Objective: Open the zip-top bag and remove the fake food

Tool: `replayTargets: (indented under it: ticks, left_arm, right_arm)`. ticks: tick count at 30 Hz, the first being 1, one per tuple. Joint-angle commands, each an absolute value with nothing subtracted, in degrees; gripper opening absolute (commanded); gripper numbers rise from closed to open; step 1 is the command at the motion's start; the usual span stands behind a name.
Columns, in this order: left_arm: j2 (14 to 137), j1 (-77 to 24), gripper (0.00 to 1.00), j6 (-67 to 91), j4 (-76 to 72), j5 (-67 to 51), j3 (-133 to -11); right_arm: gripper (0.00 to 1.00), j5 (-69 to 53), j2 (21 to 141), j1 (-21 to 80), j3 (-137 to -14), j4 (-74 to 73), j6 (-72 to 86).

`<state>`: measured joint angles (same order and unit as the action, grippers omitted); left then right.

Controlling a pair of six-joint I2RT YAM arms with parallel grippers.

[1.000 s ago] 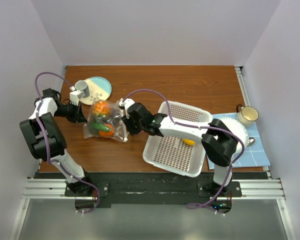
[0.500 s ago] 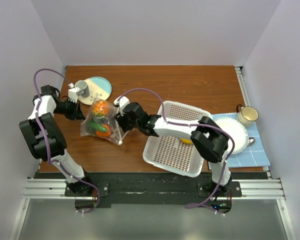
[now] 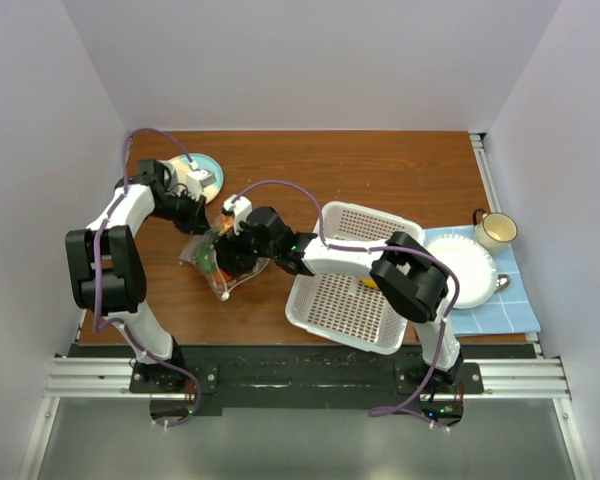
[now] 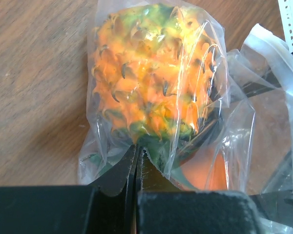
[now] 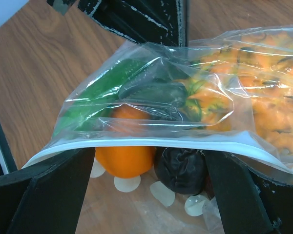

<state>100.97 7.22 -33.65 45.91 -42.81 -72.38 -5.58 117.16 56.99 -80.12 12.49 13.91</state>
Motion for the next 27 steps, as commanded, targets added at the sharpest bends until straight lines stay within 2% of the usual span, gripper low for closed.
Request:
replayTargets:
  ticks: [1, 9, 18, 24, 27]
  left_arm:
    - [98.0, 8.0, 0.0, -33.75, 48.16, -44.74, -71.72]
    - [98.26, 8.0, 0.0, -34.45, 46.4, -41.92, -69.17]
    - [100.02, 7.12, 0.0, -38.13, 50.53, -44.74, -68.91]
    - [100.9, 5.45, 0.0, -41.04, 52.91, -44.38, -68.91]
    - [101.42, 5.36, 0.0, -41.22, 53.17, -43.77, -69.52]
  right_arm:
    - [0.99, -4.49, 118.21, 57.13, -79.63, 18.19, 14.94]
    - [0.99, 4.99, 119.61, 57.39, -76.99, 15.04, 11.52]
    - [0.99, 12.56, 128.23, 58.53, -86.11, 6.96, 11.25]
    - [0.99, 29.13, 132.01, 59.33, -91.66, 1.42, 10.28]
    - [0.99, 29.1, 132.89, 59.33, -93.16, 0.18, 8.97]
